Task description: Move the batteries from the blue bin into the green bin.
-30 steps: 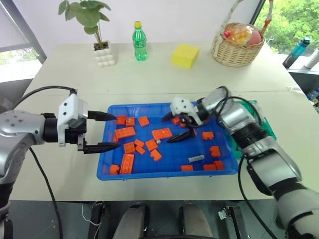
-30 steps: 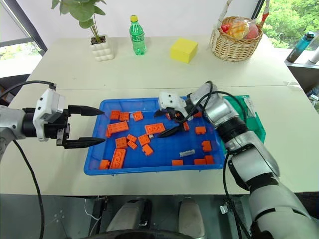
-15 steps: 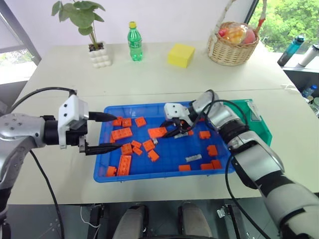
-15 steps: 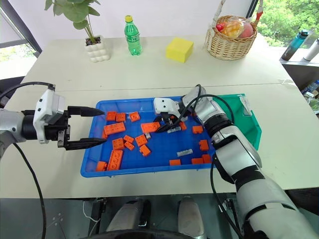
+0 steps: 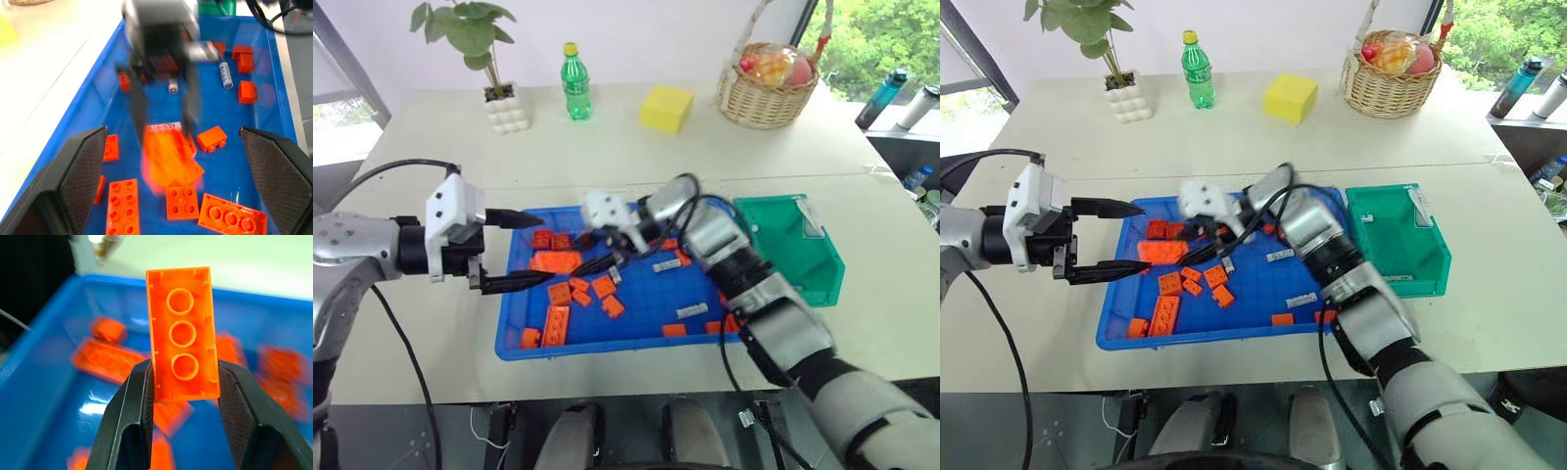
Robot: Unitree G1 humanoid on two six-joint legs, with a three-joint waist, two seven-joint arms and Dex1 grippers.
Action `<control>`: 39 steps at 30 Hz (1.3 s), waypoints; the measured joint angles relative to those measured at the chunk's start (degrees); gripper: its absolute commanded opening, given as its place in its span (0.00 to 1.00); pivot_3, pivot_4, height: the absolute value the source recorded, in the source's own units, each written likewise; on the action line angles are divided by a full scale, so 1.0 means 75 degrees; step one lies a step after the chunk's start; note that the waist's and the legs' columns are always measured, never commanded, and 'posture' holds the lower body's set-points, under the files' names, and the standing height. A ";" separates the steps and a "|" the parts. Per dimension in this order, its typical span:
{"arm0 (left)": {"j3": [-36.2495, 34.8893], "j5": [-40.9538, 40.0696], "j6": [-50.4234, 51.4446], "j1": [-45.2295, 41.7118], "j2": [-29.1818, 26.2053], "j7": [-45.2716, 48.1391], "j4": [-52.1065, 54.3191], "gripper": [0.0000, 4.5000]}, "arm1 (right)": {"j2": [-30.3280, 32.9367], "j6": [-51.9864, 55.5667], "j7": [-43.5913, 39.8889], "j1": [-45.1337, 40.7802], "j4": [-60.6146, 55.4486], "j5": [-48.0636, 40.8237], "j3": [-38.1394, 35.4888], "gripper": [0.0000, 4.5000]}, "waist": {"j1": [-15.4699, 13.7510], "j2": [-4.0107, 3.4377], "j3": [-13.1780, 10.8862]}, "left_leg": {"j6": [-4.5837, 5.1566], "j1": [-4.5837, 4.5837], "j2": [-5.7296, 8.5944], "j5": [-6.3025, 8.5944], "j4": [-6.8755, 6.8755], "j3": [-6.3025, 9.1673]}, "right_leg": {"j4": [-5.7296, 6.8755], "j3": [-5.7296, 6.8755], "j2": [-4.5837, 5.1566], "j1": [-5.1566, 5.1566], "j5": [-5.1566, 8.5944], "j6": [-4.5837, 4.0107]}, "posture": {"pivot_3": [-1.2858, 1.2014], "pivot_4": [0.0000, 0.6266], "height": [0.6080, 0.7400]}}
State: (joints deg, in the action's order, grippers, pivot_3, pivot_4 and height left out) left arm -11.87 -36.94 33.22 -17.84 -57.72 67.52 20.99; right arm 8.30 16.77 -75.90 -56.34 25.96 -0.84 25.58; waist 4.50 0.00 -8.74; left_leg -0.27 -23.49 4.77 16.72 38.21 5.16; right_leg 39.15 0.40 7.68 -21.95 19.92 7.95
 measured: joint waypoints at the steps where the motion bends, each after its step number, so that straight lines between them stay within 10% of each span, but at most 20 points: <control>1: 0.0026 0.0001 -0.0001 -0.0023 0.0028 -0.0003 -0.0001 1.00 | -0.0136 0.0195 0.0409 0.0042 -0.0003 0.0185 0.0073 0.71 | -0.0028 0.0000 0.0000 | 0.0000 0.0000 0.0006 0.0000 0.0001 0.0006 | 0.0001 -0.0003 0.0001 -0.0018 0.0000 0.0000 | 0.52 0.24 0.94; 18: 0.0860 0.0058 -0.0155 -0.0609 0.0656 0.0184 -0.0485 1.00 | 0.0583 0.8888 0.4302 0.1445 -0.5758 -0.0370 -0.1701 0.81 | -0.0072 0.0002 0.0001 | -0.0002 -0.0003 0.0048 -0.0001 -0.0003 0.0076 | 0.0022 -0.0024 0.0010 0.0029 -0.0001 -0.0002 | 0.52 0.24 0.94; 33: 0.1289 0.0360 -0.0441 -0.1172 0.0852 0.0615 -0.0935 1.00 | 0.0711 0.7603 0.5484 0.2227 -0.4873 -0.0844 -0.1097 0.81 | -0.0065 0.0003 0.0002 | -0.0002 -0.0002 0.0049 -0.0002 -0.0002 0.0077 | 0.0021 -0.0024 0.0008 0.0029 -0.0001 -0.0002 | 0.52 0.24 0.94; 39: 0.1284 0.0360 -0.0447 -0.1167 0.0851 0.0590 -0.0934 1.00 | 0.0898 0.6924 0.5576 0.2355 -0.4634 -0.0890 -0.0903 0.29 | -0.0065 0.0003 0.0002 | -0.0002 -0.0001 0.0051 -0.0002 0.0000 0.0091 | 0.0013 -0.0024 0.0005 0.0041 -0.0001 -0.0002 | 0.52 0.24 0.94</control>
State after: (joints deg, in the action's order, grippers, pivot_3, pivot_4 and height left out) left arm -2.24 -34.24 29.87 -26.59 -51.33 71.95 13.98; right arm 15.03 68.70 -34.08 -38.68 -8.79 -7.51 18.81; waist 4.01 0.03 -8.73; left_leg -0.29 -23.49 5.15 16.70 38.21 5.85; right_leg 39.24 0.22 7.71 -21.64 19.91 7.93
